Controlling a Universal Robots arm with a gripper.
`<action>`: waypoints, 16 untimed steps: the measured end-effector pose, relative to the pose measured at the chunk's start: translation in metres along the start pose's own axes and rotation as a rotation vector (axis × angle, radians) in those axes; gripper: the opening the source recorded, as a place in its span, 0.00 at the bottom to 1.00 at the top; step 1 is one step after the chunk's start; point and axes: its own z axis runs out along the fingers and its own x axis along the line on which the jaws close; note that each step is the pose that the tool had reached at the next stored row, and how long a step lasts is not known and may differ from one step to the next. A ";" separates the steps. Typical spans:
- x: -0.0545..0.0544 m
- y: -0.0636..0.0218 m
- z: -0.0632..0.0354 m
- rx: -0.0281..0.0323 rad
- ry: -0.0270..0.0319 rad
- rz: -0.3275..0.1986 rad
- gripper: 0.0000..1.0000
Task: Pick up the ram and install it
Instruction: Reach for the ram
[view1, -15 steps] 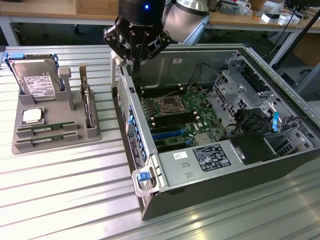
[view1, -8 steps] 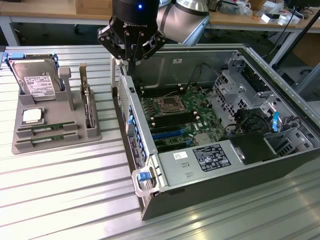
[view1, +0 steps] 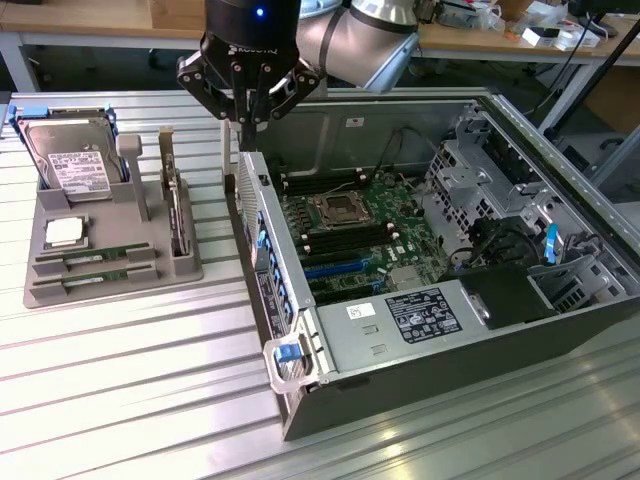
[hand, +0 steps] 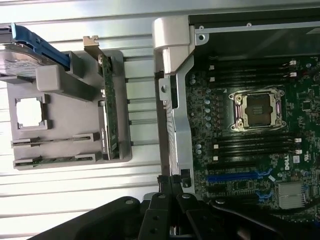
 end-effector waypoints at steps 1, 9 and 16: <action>0.002 -0.0001 -0.0001 0.0000 0.0000 0.000 0.10; 0.017 -0.0013 -0.0004 0.0000 0.0001 0.000 0.10; 0.030 -0.0023 -0.0006 0.0000 0.0000 0.000 0.10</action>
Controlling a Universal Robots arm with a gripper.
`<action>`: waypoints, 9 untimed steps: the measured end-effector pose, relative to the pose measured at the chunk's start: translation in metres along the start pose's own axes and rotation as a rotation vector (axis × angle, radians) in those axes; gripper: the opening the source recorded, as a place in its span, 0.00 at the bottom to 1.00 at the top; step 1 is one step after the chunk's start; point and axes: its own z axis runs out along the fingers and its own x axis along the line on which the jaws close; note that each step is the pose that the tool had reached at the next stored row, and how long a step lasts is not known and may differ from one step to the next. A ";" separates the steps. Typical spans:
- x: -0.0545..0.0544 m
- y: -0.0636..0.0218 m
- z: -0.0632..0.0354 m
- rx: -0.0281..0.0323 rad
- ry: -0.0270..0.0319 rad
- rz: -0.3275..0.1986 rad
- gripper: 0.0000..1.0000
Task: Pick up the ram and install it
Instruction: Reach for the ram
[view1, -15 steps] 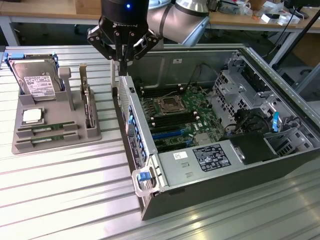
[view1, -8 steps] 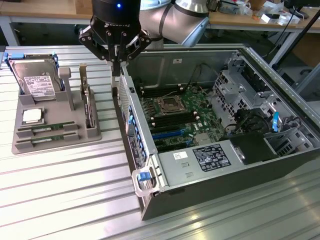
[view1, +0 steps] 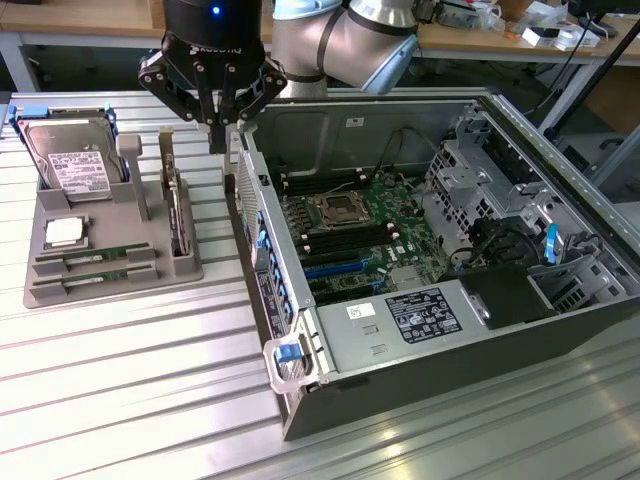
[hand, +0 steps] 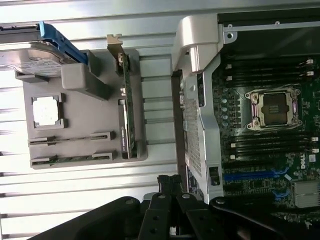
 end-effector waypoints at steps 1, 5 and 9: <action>0.002 -0.0002 -0.0001 0.0000 0.0000 0.000 0.10; 0.008 -0.0006 -0.0002 0.0000 0.0000 0.000 0.10; 0.012 -0.0009 -0.0003 0.0000 0.0000 0.000 0.10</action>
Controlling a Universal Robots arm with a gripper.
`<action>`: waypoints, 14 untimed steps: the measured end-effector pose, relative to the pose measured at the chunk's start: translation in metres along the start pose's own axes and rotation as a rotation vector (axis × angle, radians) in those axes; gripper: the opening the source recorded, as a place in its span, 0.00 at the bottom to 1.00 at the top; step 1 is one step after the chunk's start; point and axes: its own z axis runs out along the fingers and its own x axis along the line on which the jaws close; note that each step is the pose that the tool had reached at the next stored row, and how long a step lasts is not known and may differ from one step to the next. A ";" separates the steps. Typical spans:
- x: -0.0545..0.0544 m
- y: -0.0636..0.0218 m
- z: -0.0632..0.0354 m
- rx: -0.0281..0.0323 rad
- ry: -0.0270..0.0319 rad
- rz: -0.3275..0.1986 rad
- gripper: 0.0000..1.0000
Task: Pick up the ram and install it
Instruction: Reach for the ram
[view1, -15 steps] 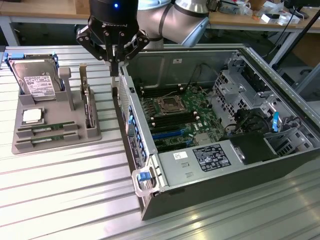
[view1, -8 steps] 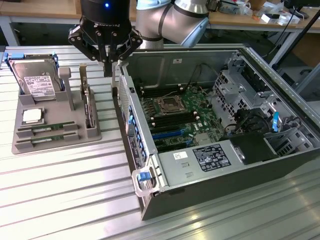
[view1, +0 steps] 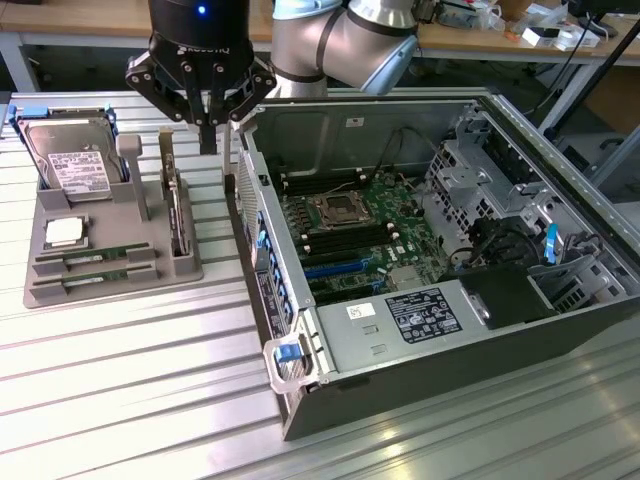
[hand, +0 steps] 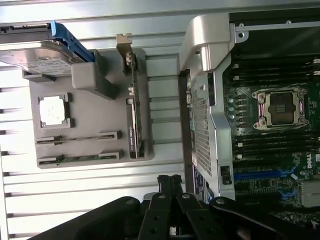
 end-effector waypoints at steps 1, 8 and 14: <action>0.002 -0.0002 0.0000 0.0000 0.0000 0.000 0.10; 0.007 -0.0006 -0.0001 0.0001 0.0000 0.000 0.10; 0.014 -0.0010 0.0000 0.0000 0.0000 0.000 0.10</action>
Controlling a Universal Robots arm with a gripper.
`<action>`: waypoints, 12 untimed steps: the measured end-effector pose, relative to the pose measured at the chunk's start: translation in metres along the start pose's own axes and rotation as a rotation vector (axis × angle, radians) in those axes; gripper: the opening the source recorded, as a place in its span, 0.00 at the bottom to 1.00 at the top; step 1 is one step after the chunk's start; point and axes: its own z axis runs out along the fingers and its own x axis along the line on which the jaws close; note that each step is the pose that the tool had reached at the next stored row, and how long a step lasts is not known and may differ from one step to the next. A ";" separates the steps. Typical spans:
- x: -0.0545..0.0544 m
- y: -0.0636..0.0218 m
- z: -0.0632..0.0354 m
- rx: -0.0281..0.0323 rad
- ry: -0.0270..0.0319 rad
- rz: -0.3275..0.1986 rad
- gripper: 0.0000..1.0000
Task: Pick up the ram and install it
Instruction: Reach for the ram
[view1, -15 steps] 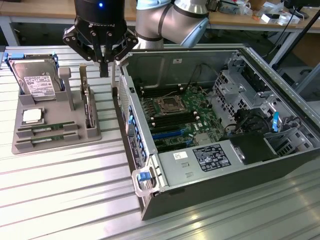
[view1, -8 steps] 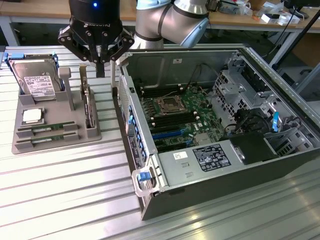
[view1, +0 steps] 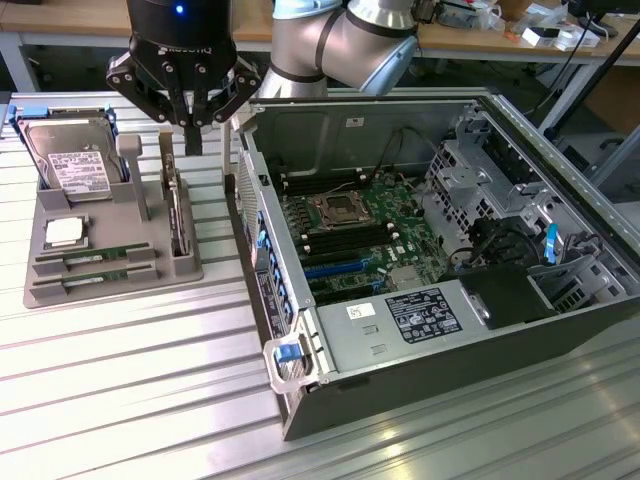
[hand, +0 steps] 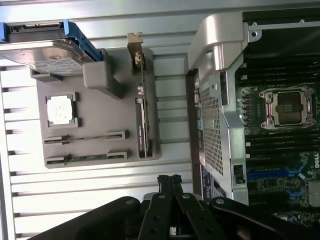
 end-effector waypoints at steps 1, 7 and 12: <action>0.001 -0.0001 0.0000 0.0000 0.0000 0.000 0.10; 0.008 -0.0006 0.0000 0.0000 0.0000 0.000 0.10; 0.015 -0.0011 -0.0001 0.0000 0.0000 0.000 0.10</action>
